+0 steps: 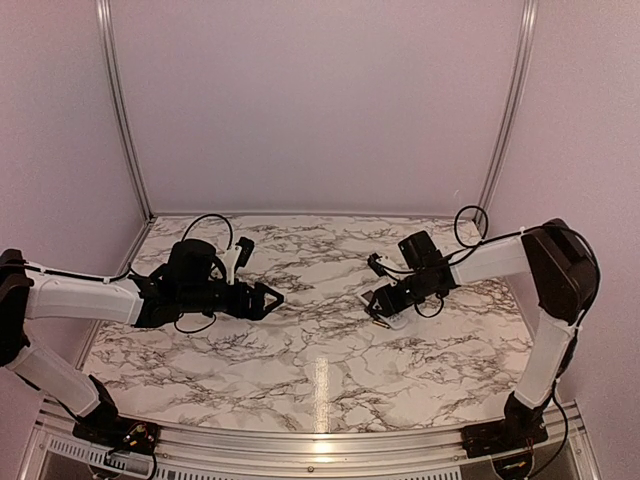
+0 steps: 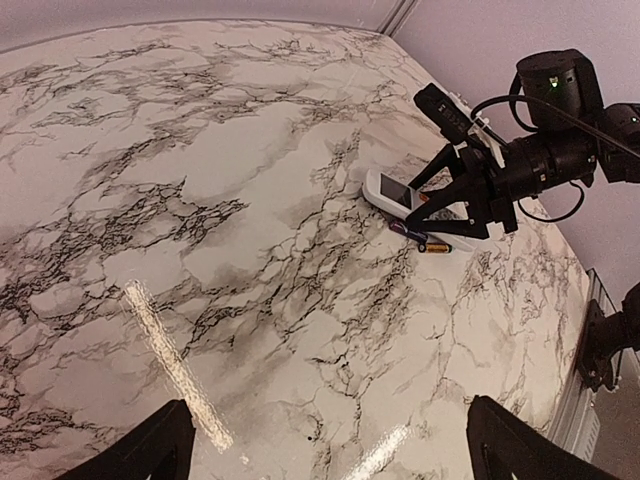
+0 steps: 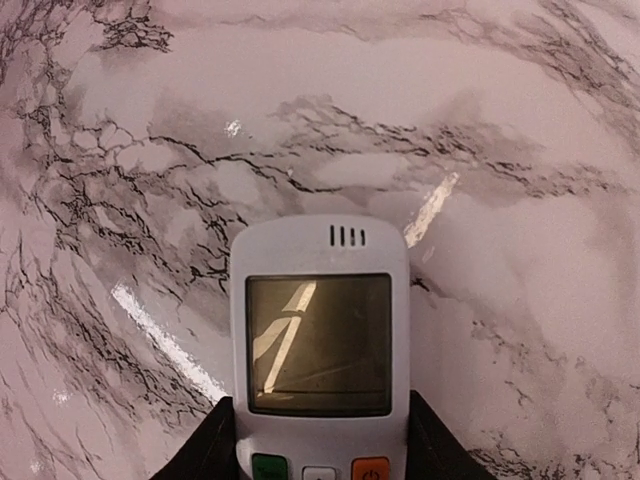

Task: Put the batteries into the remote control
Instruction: Move the remote control to the center of the board, then pick up the remote control from the center of the board, then pass from the right arm to the left, then pass from the left arm to the right

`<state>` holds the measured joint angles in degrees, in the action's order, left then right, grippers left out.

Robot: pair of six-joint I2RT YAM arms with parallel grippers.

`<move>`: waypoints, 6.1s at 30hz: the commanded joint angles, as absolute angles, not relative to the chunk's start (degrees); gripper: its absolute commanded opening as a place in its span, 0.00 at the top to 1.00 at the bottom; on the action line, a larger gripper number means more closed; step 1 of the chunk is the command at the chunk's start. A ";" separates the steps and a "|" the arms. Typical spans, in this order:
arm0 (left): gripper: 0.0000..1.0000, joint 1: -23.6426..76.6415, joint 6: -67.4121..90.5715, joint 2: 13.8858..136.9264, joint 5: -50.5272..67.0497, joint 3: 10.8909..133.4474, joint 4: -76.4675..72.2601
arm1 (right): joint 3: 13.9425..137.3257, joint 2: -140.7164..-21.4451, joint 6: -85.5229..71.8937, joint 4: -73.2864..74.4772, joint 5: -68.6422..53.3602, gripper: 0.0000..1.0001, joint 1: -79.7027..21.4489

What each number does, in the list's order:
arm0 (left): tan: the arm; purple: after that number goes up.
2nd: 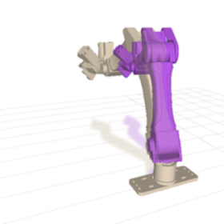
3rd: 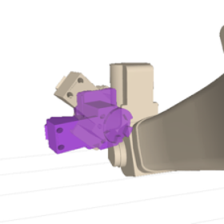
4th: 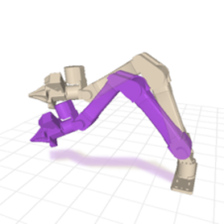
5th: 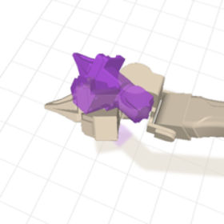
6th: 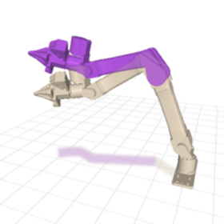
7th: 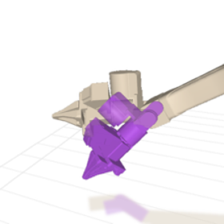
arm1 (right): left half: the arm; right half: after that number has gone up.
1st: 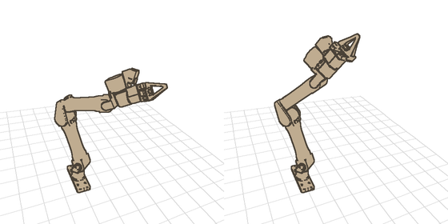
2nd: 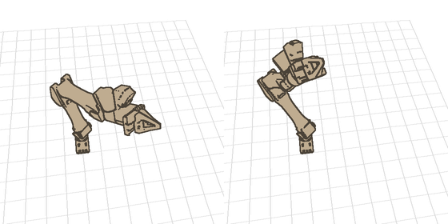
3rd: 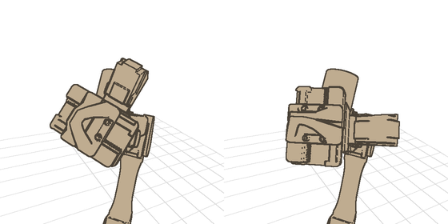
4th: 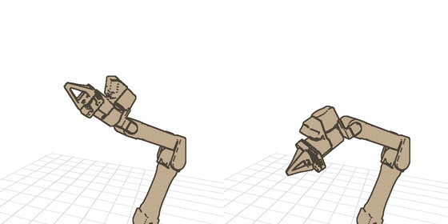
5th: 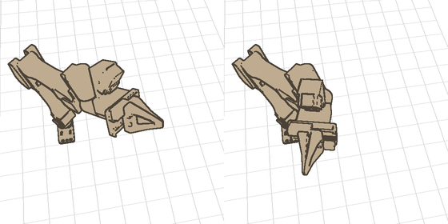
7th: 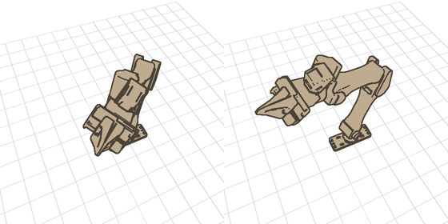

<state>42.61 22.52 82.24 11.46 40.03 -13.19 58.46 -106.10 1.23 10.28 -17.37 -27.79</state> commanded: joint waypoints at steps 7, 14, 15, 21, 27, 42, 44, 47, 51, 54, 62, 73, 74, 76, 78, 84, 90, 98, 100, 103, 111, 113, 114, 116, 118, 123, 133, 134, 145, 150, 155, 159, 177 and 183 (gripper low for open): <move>0.01 43.20 22.60 82.59 10.46 38.79 -15.86 | 55.84 -107.44 -6.32 10.84 -15.65 0.72 -33.97; 0.01 43.67 22.65 83.32 10.28 38.68 -16.35 | 56.42 -107.94 -8.26 10.08 -15.05 0.73 -35.33; 0.01 43.67 22.65 83.38 10.24 38.61 -16.35 | 56.43 -107.97 -8.48 9.90 -15.03 0.73 -35.45; 0.01 43.68 22.70 83.51 9.79 38.56 -16.67 | 56.94 -108.66 -9.31 9.39 -15.58 0.73 -36.65; 0.01 43.68 22.50 83.32 9.44 38.74 -16.38 | 57.58 -108.73 -9.37 9.86 -14.93 0.73 -37.44; 0.01 43.69 21.70 82.79 7.90 41.26 -14.74 | 64.03 -106.90 -6.43 14.07 -13.96 0.73 -37.35; 0.01 43.70 21.55 82.61 7.82 41.48 -14.60 | 64.32 -106.36 -6.09 14.32 -13.97 0.73 -37.35; 0.01 43.67 21.44 81.91 7.34 41.52 -14.59 | 64.83 -104.59 -5.92 14.11 -14.59 0.73 -37.17; 0.01 43.73 21.01 79.99 7.36 41.22 -15.38 | 66.42 -101.23 -5.68 12.55 -18.27 0.74 -36.78; 0.01 43.70 21.64 77.62 7.94 39.89 -18.47 | 67.91 -98.22 -7.53 9.41 -22.11 0.74 -36.74; 0.01 45.78 22.78 75.44 8.01 38.97 -23.95 | 68.60 -94.51 -20.15 -6.54 -29.92 0.76 -38.01; 0.01 52.43 26.32 82.47 -2.90 45.12 -24.60 | 66.50 -94.67 -32.20 -17.63 -16.07 0.82 -44.45; 0.01 52.87 26.44 83.17 -3.38 45.64 -24.64 | 66.18 -94.78 -32.65 -18.41 -15.36 0.83 -44.90; 0.01 53.65 27.01 84.12 -3.76 46.30 -25.44 | 65.85 -94.98 -33.19 -19.24 -13.77 0.83 -45.97; 0.01 54.14 27.46 85.01 -4.21 47.16 -25.97 | 65.63 -95.18 -33.51 -19.63 -12.33 0.83 -46.98; 0.01 55.08 28.17 88.67 -4.86 50.55 -25.25 | 64.82 -96.00 -35.27 -21.72 -10.18 0.83 -48.83; 0.07 55.11 30.32 91.12 -7.62 52.19 -25.18 | 64.40 -97.15 -36.38 -23.27 -7.63 0.82 -50.89; 0.32 55.04 31.56 91.29 -11.27 51.80 -26.43 | 62.78 -96.62 -37.79 -27.12 -8.14 0.83 -51.33; 0.44 55.02 31.44 90.88 -12.74 51.48 -26.24 | 62.39 -96.24 -37.84 -27.45 -8.26 0.81 -51.33; 0.60 55.02 30.35 89.68 -14.39 50.63 -26.29 | 61.24 -95.01 -37.59 -28.13 -7.96 0.63 -51.33; 0.76 55.02 23.08 86.21 -20.22 49.39 -21.96 | 60.52 -90.45 -35.72 -25.70 -8.28 0.35 -50.93; 0.79 55.02 20.30 85.09 -22.21 48.95 -19.96 | 60.24 -88.31 -34.69 -23.90 -9.02 0.22 -50.83; 0.81 55.02 18.16 84.53 -22.97 48.57 -19.35 | 60.21 -87.13 -34.08 -22.66 -9.63 0.19 -50.68; 0.83 55.11 13.56 83.24 -24.83 48.13 -17.45 | 60.27 -84.51 -32.79 -19.50 -11.53 0.13 -50.19; 0.84 55.34 8.84 81.64 -28.13 47.41 -15.88 | 60.54 -81.72 -31.73 -15.64 -14.19 0.08 -48.92; 0.84 57.44 -2.89 77.69 -42.53 43.62 -17.07 | 60.80 -74.46 -30.57 -4.87 -17.53 0.02 -45.75; 0.91 68.70 -37.14 79.71 -64.21 34.26 -42.99 | 63.23 -76.67 -35.08 -0.36 -27.35 0.10 -45.62; 0.91 69.60 -40.28 80.24 -65.22 33.60 -46.22 | 63.93 -77.41 -35.32 -0.28 -28.58 0.11 -45.62; 0.92 75.46 -76.59 97.59 -72.86 32.07 -88.19 | 62.88 -83.02 -45.61 -9.59 -37.53 0.21 -45.79; 0.93 76.02 -85.22 103.39 -73.22 33.77 -98.23 | 63.33 -84.32 -45.12 -8.24 -37.20 0.25 -46.80; 0.93 76.11 -83.66 102.23 -72.82 34.18 -97.01 | 61.70 -84.76 -42.94 -4.38 -32.98 0.25 -47.11; 0.95 76.24 -83.96 101.33 -72.51 34.05 -96.88 | 60.47 -85.33 -42.16 -4.25 -30.83 0.25 -46.56; 0.96 76.87 -85.01 98.95 -72.25 33.90 -98.74 | 58.10 -93.13 -50.39 -17.18 -37.10 0.25 -46.11; 0.96 76.89 -85.19 98.87 -72.12 34.17 -98.76 | 58.41 -95.31 -53.81 -21.86 -40.14 0.37 -47.16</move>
<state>76.47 -85.19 100.27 -72.51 33.04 -74.81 57.91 -93.82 -50.57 -16.78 -37.47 -46.41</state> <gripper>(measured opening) 0.221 0.659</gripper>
